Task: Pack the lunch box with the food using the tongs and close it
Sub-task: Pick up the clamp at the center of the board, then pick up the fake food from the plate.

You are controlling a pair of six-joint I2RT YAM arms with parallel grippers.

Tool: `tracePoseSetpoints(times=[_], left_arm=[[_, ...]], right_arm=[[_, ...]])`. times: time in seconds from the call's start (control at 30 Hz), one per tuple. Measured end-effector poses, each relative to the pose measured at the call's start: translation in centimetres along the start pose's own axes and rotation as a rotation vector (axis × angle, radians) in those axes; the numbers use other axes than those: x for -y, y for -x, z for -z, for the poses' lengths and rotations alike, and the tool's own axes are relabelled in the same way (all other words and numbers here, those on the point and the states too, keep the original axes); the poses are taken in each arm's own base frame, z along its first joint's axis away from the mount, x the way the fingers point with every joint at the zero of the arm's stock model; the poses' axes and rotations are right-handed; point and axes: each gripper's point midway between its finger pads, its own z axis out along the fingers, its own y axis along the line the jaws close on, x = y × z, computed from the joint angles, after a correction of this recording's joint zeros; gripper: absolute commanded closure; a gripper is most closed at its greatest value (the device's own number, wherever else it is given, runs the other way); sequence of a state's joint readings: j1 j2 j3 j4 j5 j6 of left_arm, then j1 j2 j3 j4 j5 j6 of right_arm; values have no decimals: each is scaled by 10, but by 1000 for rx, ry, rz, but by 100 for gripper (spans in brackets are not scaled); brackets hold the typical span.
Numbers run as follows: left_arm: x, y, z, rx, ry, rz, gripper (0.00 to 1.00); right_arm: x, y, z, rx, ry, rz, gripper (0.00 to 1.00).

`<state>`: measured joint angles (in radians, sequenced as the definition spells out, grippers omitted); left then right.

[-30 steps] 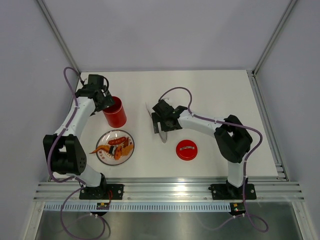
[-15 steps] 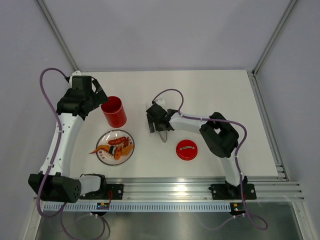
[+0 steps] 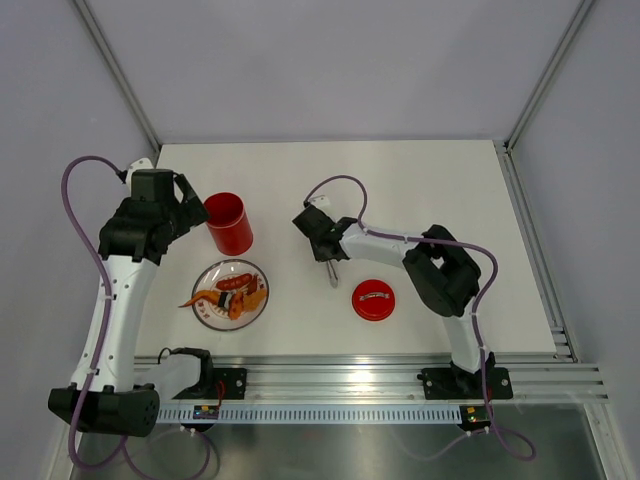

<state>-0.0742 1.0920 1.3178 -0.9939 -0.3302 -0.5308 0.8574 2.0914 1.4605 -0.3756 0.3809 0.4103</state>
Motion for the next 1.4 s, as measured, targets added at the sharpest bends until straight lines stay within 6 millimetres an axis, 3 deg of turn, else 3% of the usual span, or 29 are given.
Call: tracePoseSetpoints(times=[0.13,0.43,0.7,0.9,1.4], left_arm=[[-4,2,7,19,5,7,1],[-4,-4,7,-9,-6,3,1],[-3,1,19,10,-32,11,1],[-2,4,25,21,-50,11,1],[-1,2,26,8,-62,3,1]], right_arm=[[12,1,33,-43,1,51,88],[4,15,157,-100,259,86,85],[-36,-38,219,-225,377,322,81],[-58,-55,238,-257,421,474,75],[-91,-54,222,-294,423,629,64]])
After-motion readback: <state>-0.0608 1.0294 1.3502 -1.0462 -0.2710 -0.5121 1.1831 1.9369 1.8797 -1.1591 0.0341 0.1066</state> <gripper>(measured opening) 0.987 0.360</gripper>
